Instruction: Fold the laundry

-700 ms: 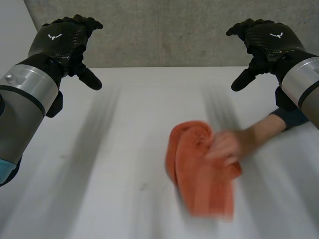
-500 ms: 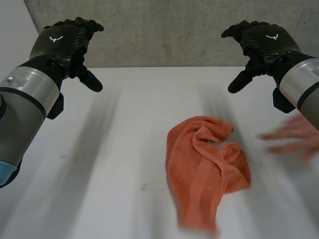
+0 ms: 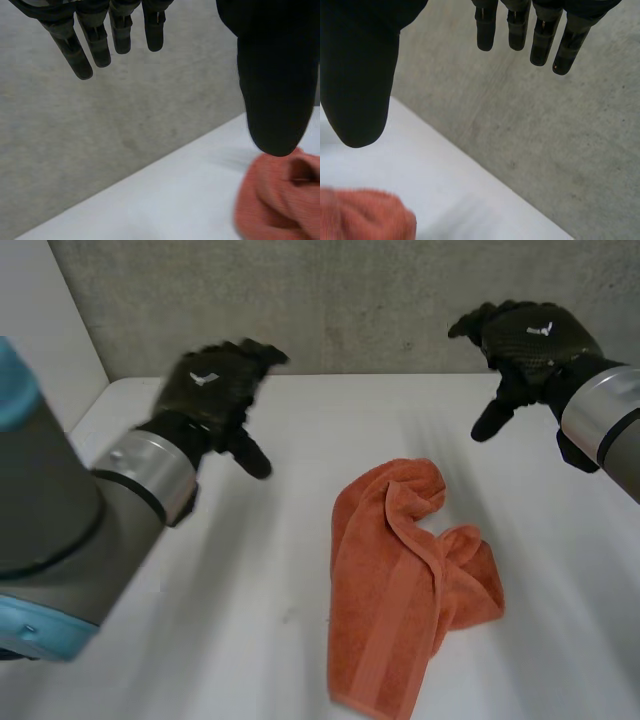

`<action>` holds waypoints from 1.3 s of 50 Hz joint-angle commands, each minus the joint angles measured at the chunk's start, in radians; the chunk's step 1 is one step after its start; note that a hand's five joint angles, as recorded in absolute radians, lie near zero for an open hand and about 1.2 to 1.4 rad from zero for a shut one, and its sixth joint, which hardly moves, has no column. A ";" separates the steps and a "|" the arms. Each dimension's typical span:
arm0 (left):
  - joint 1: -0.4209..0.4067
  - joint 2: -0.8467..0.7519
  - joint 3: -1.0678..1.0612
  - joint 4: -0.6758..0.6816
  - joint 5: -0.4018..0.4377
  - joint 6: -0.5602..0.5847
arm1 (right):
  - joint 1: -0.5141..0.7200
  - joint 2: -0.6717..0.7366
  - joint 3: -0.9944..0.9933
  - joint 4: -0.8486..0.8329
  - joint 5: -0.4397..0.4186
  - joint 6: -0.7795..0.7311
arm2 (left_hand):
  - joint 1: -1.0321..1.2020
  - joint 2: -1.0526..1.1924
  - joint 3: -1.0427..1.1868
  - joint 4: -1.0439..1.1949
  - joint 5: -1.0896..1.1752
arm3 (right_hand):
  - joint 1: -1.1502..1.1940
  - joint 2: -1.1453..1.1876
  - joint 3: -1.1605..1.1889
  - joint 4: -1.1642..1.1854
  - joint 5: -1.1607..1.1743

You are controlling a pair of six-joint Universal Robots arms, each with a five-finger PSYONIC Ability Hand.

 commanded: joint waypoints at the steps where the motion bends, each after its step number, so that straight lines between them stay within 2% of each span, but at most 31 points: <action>1: -0.135 -0.161 0.054 0.097 0.014 0.010 | -0.013 0.075 0.045 0.131 0.006 -0.105 | -0.016 0.001 -0.022 -0.001 -0.014 | -0.036 -0.048 -0.038 -0.059 -0.057; 5: -0.166 -0.241 0.091 0.120 0.060 0.030 | -0.059 0.121 0.090 0.158 -0.007 -0.105 | -0.001 0.016 -0.007 0.013 0.001 | -0.036 -0.048 -0.038 -0.059 -0.057; 6: -0.180 -0.300 0.118 0.122 0.112 0.071 | -0.063 0.131 0.099 0.158 -0.011 -0.105 | 0.002 0.019 -0.004 0.016 0.004 | -0.036 -0.048 -0.038 -0.059 -0.057; 9: -0.195 -0.370 0.148 0.123 0.179 0.146 | -0.077 0.161 0.128 0.158 -0.028 -0.104 | 0.013 0.031 0.008 0.028 0.016 | -0.036 -0.048 -0.038 -0.059 -0.057; 12: -0.197 -0.387 0.156 0.123 0.197 0.163 | -0.088 0.207 0.162 0.156 -0.074 -0.102 | 0.013 0.031 0.008 0.028 0.016 | 0.030 0.018 0.028 0.006 0.009; 13: -0.200 -0.448 0.186 0.126 0.242 0.215 | -0.090 0.215 0.168 0.156 -0.080 -0.102 | 0.048 0.065 0.043 0.063 0.051 | 0.030 0.018 0.029 0.007 0.009; 16: -0.200 -0.479 0.205 0.126 0.256 0.232 | -0.096 0.230 0.193 0.156 -0.097 -0.099 | 0.099 0.116 0.093 0.113 0.101 | 0.112 0.100 0.110 0.089 0.091; 17: -0.200 -0.520 0.233 0.126 0.261 0.241 | -0.097 0.233 0.196 0.153 -0.100 -0.096 | 0.258 0.276 0.253 0.273 0.261 | 0.165 0.153 0.163 0.141 0.144; 18: -0.200 -0.520 0.234 0.126 0.261 0.241 | -0.097 0.238 0.200 0.148 -0.103 -0.093 | 0.260 0.277 0.254 0.275 0.262 | 0.232 0.220 0.230 0.209 0.211; 19: -0.200 -0.534 0.241 0.126 0.255 0.241 | -0.097 0.247 0.203 0.133 -0.111 -0.084 | 0.318 0.335 0.312 0.333 0.320 | 0.416 0.404 0.414 0.392 0.395; 22: -0.198 -0.585 0.280 0.126 0.249 0.244 | -0.097 0.256 0.204 0.089 -0.128 -0.064 | 0.685 0.702 0.679 0.700 0.687 | 0.848 0.836 0.846 0.824 0.827; 23: -0.198 -0.588 0.286 0.126 0.247 0.246 | -0.102 0.258 0.204 0.049 -0.143 -0.044 | 0.779 0.796 0.773 0.794 0.781 | 1.140 1.128 1.138 1.117 1.119; 24: -0.197 -0.591 0.294 0.128 0.247 0.246 | -0.103 0.258 0.204 0.027 -0.149 -0.032 | 0.881 0.899 0.876 0.896 0.884 | 1.186 1.173 1.184 1.162 1.164; 25: -0.195 -0.592 0.303 0.129 0.244 0.246 | -0.106 0.258 0.200 0.009 -0.158 -0.018 | 1.138 1.155 1.133 1.153 1.140 | 1.186 1.174 1.184 1.162 1.165; 26: -0.194 -0.591 0.309 0.131 0.238 0.246 | -0.109 0.258 0.196 -0.013 -0.165 -0.006 | 1.169 1.187 1.164 1.184 1.172 | 1.186 1.174 1.184 1.162 1.165; 28: -0.189 -0.585 0.324 0.146 0.214 0.252 | -0.116 0.253 0.171 -0.060 -0.168 0.030 | 1.170 1.187 1.164 1.185 1.172 | 1.186 1.174 1.184 1.162 1.165; 31: -0.172 -0.544 0.350 0.227 0.120 0.280 | -0.113 0.253 0.089 -0.106 -0.155 0.069 | 1.170 1.187 1.164 1.185 1.172 | 1.186 1.174 1.184 1.162 1.165; 32: -0.150 -0.490 0.350 0.282 0.076 0.295 | -0.114 0.252 0.066 -0.115 -0.149 0.082 | 1.170 1.187 1.164 1.185 1.172 | 1.186 1.174 1.184 1.162 1.165; 34: -0.123 -0.433 0.347 0.338 0.048 0.298 | -0.113 0.241 0.024 -0.140 -0.137 0.112 | 1.170 1.187 1.164 1.185 1.172 | 1.186 1.174 1.184 1.162 1.165; 35: -0.123 -0.433 0.347 0.338 0.048 0.298 | -0.110 0.221 -0.012 -0.177 -0.117 0.150 | 1.170 1.187 1.164 1.185 1.172 | 1.186 1.174 1.184 1.162 1.165; 37: -0.083 -0.326 0.337 0.436 0.034 0.301 | -0.110 0.180 -0.030 -0.229 -0.091 0.197 | 1.170 1.187 1.164 1.185 1.172 | 1.186 1.174 1.184 1.162 1.165; 43: -0.027 -0.159 0.260 0.508 0.049 0.301 | -0.113 0.016 0.001 -0.471 -0.022 0.350 | 1.170 1.187 1.164 1.185 1.172 | 1.186 1.174 1.184 1.162 1.165; 47: -0.001 -0.099 0.163 0.493 0.071 0.300 | -0.102 -0.023 0.050 -0.471 -0.036 0.375 | 1.170 1.187 1.164 1.185 1.172 | 1.186 1.174 1.184 1.162 1.165; 48: 0.006 -0.070 0.058 0.473 0.090 0.298 | -0.102 -0.021 0.062 -0.459 -0.042 0.375 | 1.170 1.187 1.164 1.185 1.172 | 1.186 1.174 1.184 1.162 1.165; 52: 0.007 -0.043 -0.070 0.450 0.097 0.303 | -0.088 -0.007 0.108 -0.383 -0.082 0.363 | 1.170 1.187 1.164 1.185 1.172 | 1.186 1.174 1.184 1.162 1.165; 55: 0.024 -0.028 -0.310 0.407 0.089 0.310 | -0.042 0.104 0.128 -0.182 -0.126 0.208 | 1.170 1.187 1.164 1.185 1.172 | 1.186 1.174 1.184 1.162 1.165; 56: 0.024 -0.028 -0.311 0.407 0.089 0.310 | -0.042 0.105 0.128 -0.181 -0.126 0.208 | 1.170 1.187 1.164 1.185 1.172 | 1.186 1.174 1.184 1.162 1.165; 57: 0.063 -0.020 -0.440 0.354 0.089 0.309 | -0.037 0.144 0.125 -0.078 -0.128 0.100 | 1.170 1.187 1.164 1.185 1.172 | 1.186 1.174 1.184 1.162 1.165; 60: 0.076 -0.013 -0.493 0.300 0.089 0.309 | -0.040 0.174 0.116 0.068 -0.126 -0.082 | 1.170 1.187 1.164 1.185 1.172 | 1.186 1.174 1.184 1.162 1.165; 62: 0.079 0.018 -0.556 0.124 0.092 0.307 | -0.036 0.174 0.119 0.067 -0.125 -0.098 | 1.170 1.187 1.164 1.185 1.172 | 1.186 1.174 1.184 1.162 1.165; 65: 0.070 0.041 -0.556 0.004 0.095 0.306 | -0.034 0.161 0.112 0.061 -0.140 -0.081 | 0.787 0.804 0.781 0.802 0.789 | 1.186 1.174 1.184 1.162 1.165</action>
